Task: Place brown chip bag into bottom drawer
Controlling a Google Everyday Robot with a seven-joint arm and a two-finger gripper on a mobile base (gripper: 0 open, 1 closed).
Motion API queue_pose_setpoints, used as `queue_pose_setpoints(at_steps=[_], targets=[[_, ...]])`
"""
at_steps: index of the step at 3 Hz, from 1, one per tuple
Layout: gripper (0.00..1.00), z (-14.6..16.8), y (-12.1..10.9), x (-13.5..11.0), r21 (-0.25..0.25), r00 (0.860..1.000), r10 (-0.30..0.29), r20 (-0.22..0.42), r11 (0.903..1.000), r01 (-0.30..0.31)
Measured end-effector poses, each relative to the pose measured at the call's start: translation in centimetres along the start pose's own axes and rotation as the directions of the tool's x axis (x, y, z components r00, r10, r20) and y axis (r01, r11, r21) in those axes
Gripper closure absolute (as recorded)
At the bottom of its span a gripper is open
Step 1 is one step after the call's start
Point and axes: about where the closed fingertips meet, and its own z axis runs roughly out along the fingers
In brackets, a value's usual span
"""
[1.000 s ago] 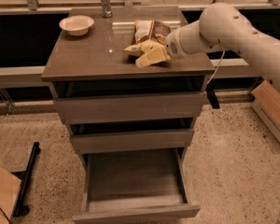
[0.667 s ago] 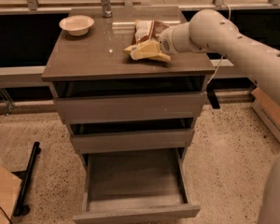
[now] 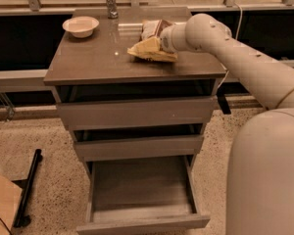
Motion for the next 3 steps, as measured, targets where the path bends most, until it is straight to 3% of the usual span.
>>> queue_pose_setpoints(at_steps=[1, 2, 3], targets=[[0.42, 1.2, -0.6, 0.3, 0.021, 1.000, 0.014, -0.020, 0.9997, -0.014], [0.65, 0.3, -0.6, 0.0, 0.056, 1.000, 0.014, -0.027, 0.9983, -0.012], [0.88, -3.0, 0.4, -0.9, 0.076, 1.000, -0.021, -0.003, 0.9969, 0.021]])
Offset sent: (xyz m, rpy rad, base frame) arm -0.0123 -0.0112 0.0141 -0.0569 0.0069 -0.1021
